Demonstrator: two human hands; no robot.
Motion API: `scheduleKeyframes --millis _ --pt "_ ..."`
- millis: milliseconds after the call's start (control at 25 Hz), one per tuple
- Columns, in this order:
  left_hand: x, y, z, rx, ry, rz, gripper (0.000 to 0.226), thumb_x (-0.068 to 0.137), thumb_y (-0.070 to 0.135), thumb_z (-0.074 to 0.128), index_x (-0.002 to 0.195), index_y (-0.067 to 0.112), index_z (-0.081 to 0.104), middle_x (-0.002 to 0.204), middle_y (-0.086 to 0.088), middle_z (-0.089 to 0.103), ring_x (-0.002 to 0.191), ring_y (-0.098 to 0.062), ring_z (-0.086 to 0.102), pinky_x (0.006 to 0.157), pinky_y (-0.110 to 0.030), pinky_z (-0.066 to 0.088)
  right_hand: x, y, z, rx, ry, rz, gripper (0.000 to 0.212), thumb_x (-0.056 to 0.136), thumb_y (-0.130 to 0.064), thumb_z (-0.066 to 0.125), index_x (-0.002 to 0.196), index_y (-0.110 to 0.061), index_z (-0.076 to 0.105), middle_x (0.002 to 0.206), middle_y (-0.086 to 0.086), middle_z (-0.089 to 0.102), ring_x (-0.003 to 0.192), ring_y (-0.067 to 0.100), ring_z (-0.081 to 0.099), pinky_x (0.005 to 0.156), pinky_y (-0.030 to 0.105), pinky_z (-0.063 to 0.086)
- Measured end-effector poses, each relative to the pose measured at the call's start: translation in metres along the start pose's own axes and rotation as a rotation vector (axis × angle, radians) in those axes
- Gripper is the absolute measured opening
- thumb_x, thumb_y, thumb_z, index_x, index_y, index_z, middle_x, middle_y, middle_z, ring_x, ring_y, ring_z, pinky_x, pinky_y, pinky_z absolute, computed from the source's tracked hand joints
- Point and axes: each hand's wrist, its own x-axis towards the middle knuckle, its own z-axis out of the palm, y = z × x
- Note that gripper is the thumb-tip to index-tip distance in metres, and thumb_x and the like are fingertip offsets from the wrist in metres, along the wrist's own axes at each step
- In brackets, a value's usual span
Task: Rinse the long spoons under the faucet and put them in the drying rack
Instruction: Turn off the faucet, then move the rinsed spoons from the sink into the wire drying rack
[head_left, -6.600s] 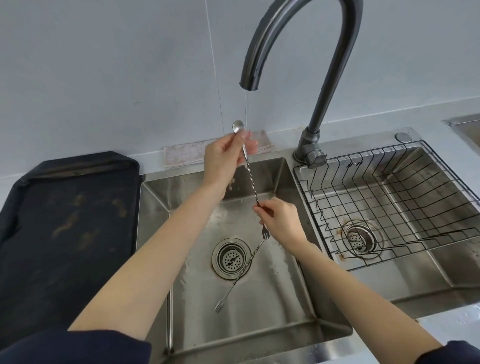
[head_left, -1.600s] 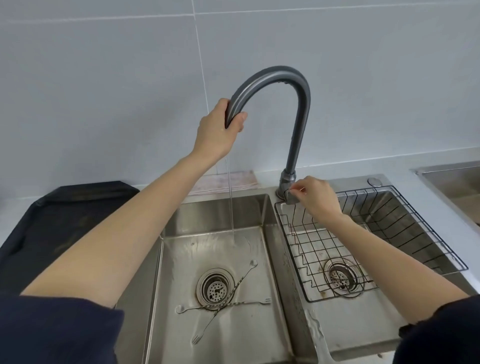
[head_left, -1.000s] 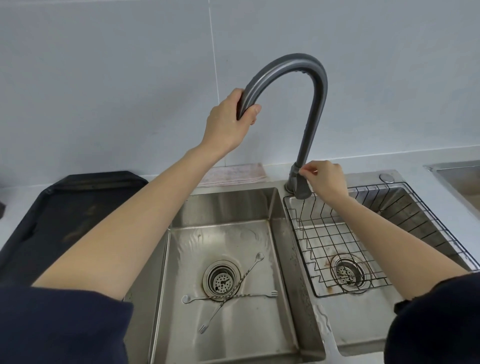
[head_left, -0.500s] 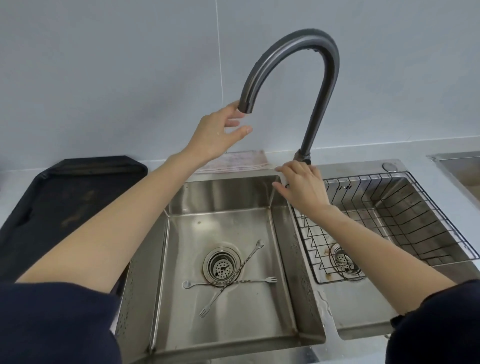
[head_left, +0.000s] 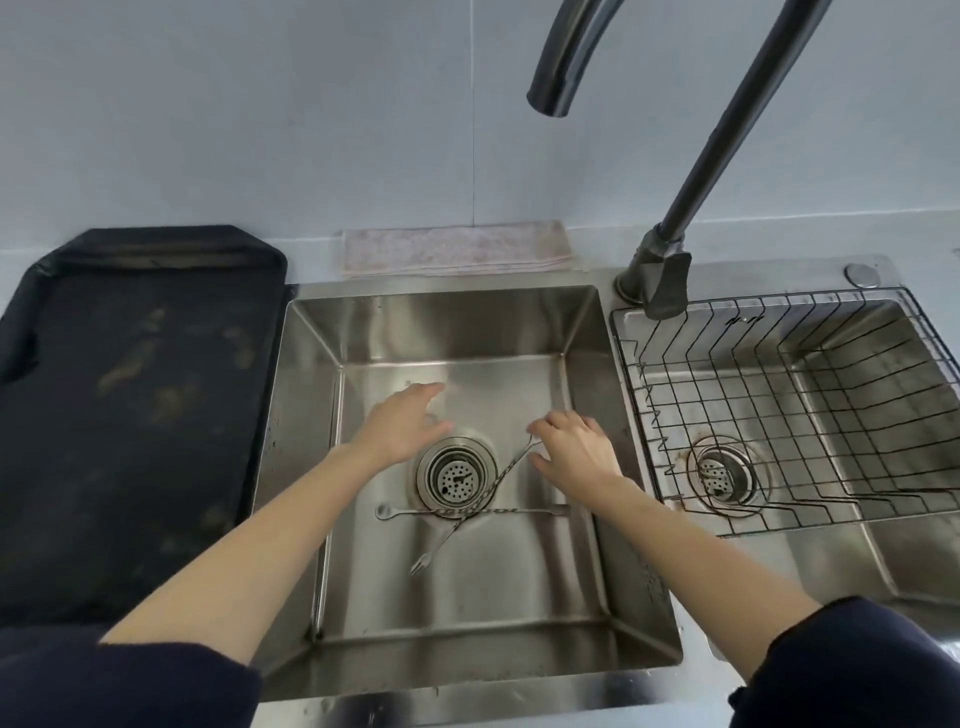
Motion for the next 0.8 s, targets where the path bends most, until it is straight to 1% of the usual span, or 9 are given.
scheduleKeyframes --millis 120,200,360,480,600,800 --pt "-0.005 -0.023 0.035 0.119 -0.106 -0.026 0.057 0.088 0.033 0.053 0.138 0.013 0.034 0.144 -0.012 0.042 0.130 -0.029 0.041 0.108 -0.045 0.036 -0.001 -0.003 0.027 -0.029 -0.103 -0.006 0.035 0.092 -0.018 0.046 0.126 -0.013 0.051 0.136 0.009 0.049 0.126 0.025 0.044 0.105 0.038 0.033" --pt "-0.008 -0.037 0.054 0.168 -0.165 -0.038 0.054 0.088 0.032 0.053 0.136 0.014 0.037 0.141 -0.011 0.045 0.129 -0.028 0.043 0.105 -0.043 0.038 -0.003 -0.004 0.043 -0.056 -0.162 0.001 0.033 0.092 -0.017 0.044 0.123 -0.011 0.052 0.131 0.010 0.052 0.123 0.026 0.046 0.102 0.038 0.035" --pt "-0.015 -0.057 0.082 0.205 -0.227 -0.036 0.038 0.087 0.030 0.054 0.123 0.017 0.052 0.130 -0.007 0.055 0.121 -0.026 0.049 0.100 -0.039 0.042 -0.008 -0.005 0.069 -0.071 -0.219 0.009 0.028 0.092 -0.016 0.044 0.117 -0.009 0.053 0.124 0.011 0.052 0.120 0.027 0.046 0.099 0.040 0.036" --pt "-0.021 -0.060 0.095 0.203 -0.215 -0.058 0.036 0.088 0.025 0.053 0.122 0.019 0.052 0.128 -0.005 0.054 0.120 -0.025 0.049 0.099 -0.038 0.040 -0.008 -0.005 0.081 -0.053 -0.238 0.009 0.027 0.092 -0.014 0.044 0.117 -0.010 0.053 0.123 0.010 0.053 0.119 0.028 0.046 0.098 0.039 0.037" --pt "-0.023 -0.059 0.104 0.249 -0.171 -0.076 0.034 0.089 0.021 0.049 0.123 0.017 0.050 0.128 -0.006 0.050 0.121 -0.025 0.045 0.099 -0.037 0.036 -0.007 -0.006 0.090 -0.040 -0.204 0.032 0.025 0.092 -0.011 0.043 0.115 -0.011 0.053 0.122 0.010 0.054 0.117 0.028 0.048 0.095 0.038 0.037" --pt "-0.023 -0.057 0.114 0.290 -0.105 -0.104 0.024 0.089 0.018 0.048 0.112 0.013 0.052 0.123 -0.007 0.051 0.118 -0.025 0.045 0.095 -0.036 0.033 -0.010 -0.008 0.099 0.004 -0.172 0.002 0.024 0.093 -0.006 0.041 0.114 -0.010 0.053 0.122 0.009 0.055 0.115 0.028 0.049 0.094 0.036 0.037"
